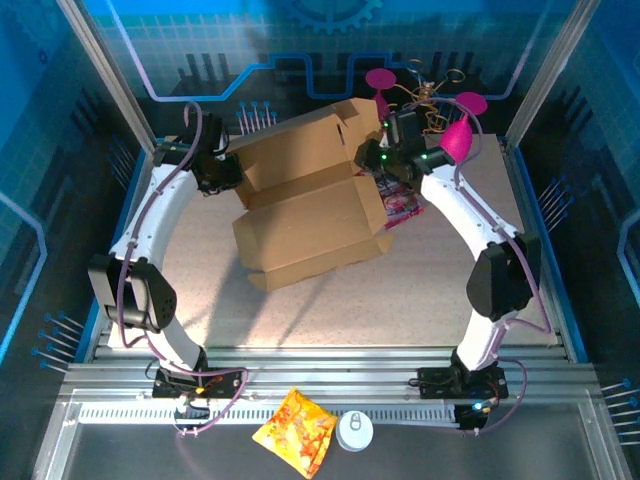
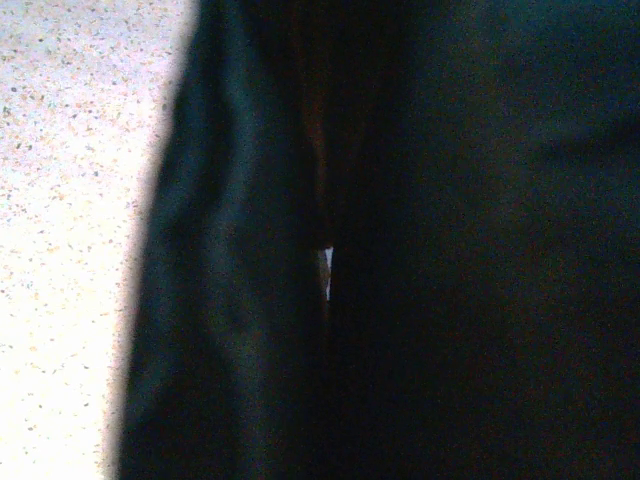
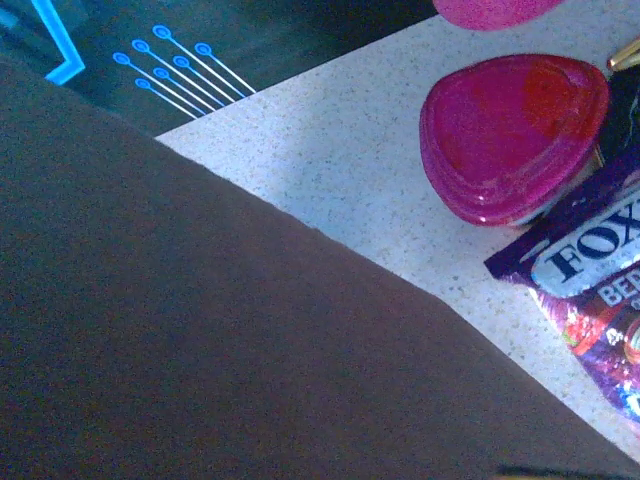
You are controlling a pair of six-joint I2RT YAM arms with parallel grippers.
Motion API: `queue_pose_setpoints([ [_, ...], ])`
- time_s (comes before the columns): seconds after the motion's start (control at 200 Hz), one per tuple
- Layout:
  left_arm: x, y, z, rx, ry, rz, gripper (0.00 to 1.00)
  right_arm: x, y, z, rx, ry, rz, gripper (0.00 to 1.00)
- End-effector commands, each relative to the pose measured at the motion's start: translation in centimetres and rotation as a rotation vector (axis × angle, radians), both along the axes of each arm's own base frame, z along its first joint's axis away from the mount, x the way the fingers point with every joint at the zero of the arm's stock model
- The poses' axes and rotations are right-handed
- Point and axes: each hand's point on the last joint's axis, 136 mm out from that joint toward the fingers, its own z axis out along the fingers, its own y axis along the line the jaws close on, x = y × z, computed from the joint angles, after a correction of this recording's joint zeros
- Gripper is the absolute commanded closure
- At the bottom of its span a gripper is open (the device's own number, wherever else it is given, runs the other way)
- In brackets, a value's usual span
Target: Fold the paper box
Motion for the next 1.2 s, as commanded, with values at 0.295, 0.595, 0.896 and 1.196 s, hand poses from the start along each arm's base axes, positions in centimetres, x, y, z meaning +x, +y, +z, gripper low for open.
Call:
queue_pose_setpoints([
  [0.295,0.7,-0.5,1.4,-0.054,-0.015,0.008,1.0,-1.3,3.7,0.9,-0.122,-0.045,0.117,0.85],
  [0.595,0.6,-0.6,1.4,-0.058,-0.005,0.006,1.0,-2.7,5.5,2.0,-0.291,-0.131,0.203,0.79],
  [0.896,0.3,0.1,1.4,-0.058,0.007,0.007,1.0,-4.2,3.9,10.9,-0.137,-0.326,0.291,0.54],
  [1.196,0.2,0.1,1.8,-0.076,0.025,-0.013,1.0,-4.9,-3.2,15.7,-0.174,-0.573,0.245,0.46],
])
